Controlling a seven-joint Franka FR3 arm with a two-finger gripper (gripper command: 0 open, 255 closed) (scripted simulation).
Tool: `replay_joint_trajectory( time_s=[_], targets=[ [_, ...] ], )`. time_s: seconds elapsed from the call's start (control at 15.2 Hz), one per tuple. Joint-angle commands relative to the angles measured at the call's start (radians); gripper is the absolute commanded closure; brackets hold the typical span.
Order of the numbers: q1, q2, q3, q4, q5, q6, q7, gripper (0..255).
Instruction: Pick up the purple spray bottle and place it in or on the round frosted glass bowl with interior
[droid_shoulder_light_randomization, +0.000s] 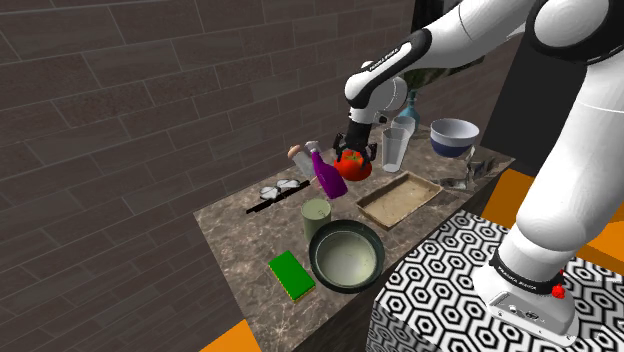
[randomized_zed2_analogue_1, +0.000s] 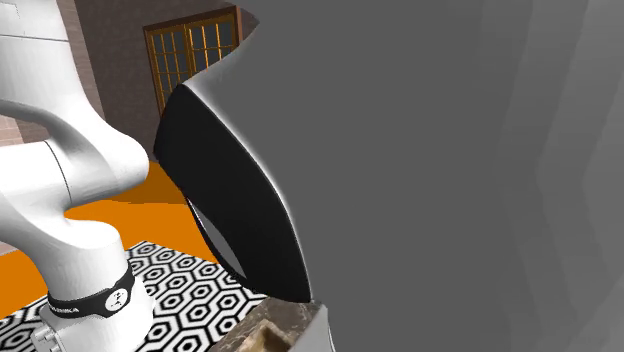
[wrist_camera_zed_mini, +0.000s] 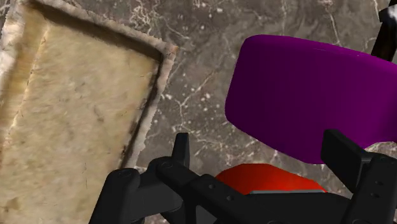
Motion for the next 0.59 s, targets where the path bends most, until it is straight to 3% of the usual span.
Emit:
replay_joint_trajectory(
  time_s=[0.0,0.53],
  targets=[
    [0.004,0.019,0.003,-0.004,0.007,0.024,0.000,0],
    [0.011,0.048,0.011,-0.018,0.021,0.068,-0.008,0]
  ],
)
